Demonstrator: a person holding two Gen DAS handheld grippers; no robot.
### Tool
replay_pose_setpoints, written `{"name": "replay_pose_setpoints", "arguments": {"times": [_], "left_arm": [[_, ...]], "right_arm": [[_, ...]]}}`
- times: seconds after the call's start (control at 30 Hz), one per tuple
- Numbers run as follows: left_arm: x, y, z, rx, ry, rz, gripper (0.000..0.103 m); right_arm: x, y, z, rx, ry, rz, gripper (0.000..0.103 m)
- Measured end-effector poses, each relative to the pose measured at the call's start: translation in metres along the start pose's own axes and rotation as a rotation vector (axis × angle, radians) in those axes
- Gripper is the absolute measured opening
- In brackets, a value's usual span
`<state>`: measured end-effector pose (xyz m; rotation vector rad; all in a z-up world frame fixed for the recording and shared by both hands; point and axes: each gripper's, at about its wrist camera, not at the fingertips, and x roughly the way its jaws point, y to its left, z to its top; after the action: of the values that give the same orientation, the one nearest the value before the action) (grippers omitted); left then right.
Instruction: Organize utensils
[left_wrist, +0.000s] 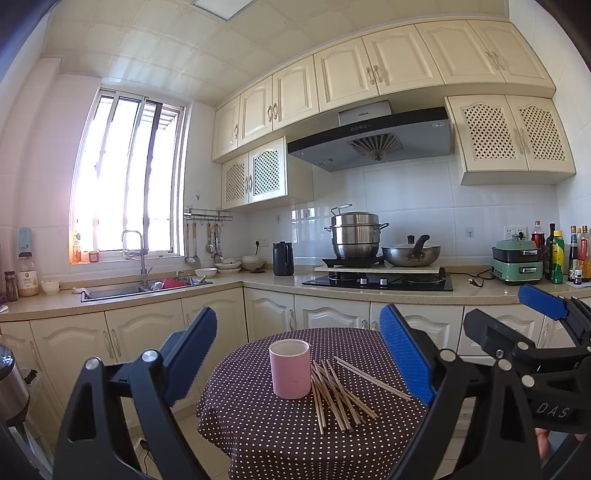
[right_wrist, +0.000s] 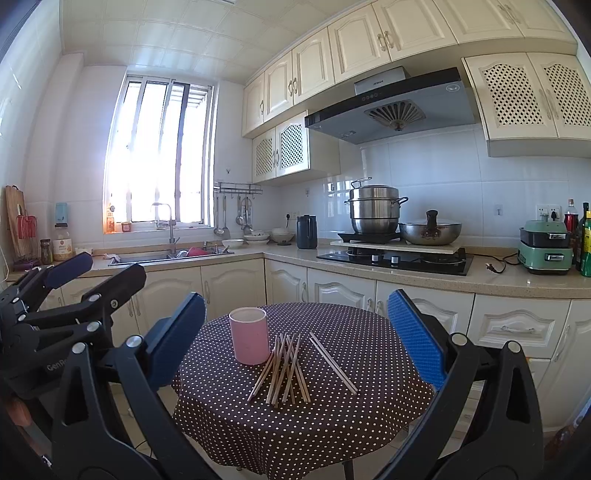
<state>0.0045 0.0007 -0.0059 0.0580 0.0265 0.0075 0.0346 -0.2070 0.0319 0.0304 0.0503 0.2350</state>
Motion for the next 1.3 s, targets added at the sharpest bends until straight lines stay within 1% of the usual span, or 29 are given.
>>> {"name": "replay_pose_setpoints", "arguments": {"times": [0.57,0.77,0.83,0.87,1.0,1.07,1.13,1.23,1.3], "left_arm": [[0.0,-0.002,-0.003,0.0,0.005,0.001,0.088],[0.012,0.002,-0.009,-0.004,0.032,0.003,0.088],[0.021,0.003,-0.013,-0.009,0.057,-0.003,0.088],[0.028,0.004,-0.018,-0.009,0.081,-0.007,0.088],[0.051,0.006,-0.033,-0.015,0.135,0.013,0.088],[0.063,0.008,-0.039,-0.02,0.167,0.01,0.088],[0.079,0.011,-0.047,-0.035,0.208,-0.026,0.088],[0.106,0.015,-0.061,-0.039,0.284,-0.055,0.088],[0.123,0.02,-0.07,-0.055,0.336,-0.089,0.088]], "right_arm": [[0.002,-0.001,-0.001,-0.002,0.004,0.002,0.097],[0.018,-0.002,-0.006,-0.012,0.026,0.011,0.097],[0.024,-0.001,-0.01,-0.023,0.028,0.005,0.097],[0.029,-0.001,-0.013,-0.028,0.031,0.002,0.097],[0.05,-0.001,-0.025,-0.049,0.065,-0.009,0.097],[0.061,-0.002,-0.031,-0.051,0.081,-0.008,0.097],[0.072,-0.005,-0.037,-0.041,0.106,0.013,0.097],[0.096,-0.012,-0.047,-0.017,0.179,-0.009,0.097],[0.113,-0.019,-0.055,-0.021,0.218,0.0,0.097]]}}
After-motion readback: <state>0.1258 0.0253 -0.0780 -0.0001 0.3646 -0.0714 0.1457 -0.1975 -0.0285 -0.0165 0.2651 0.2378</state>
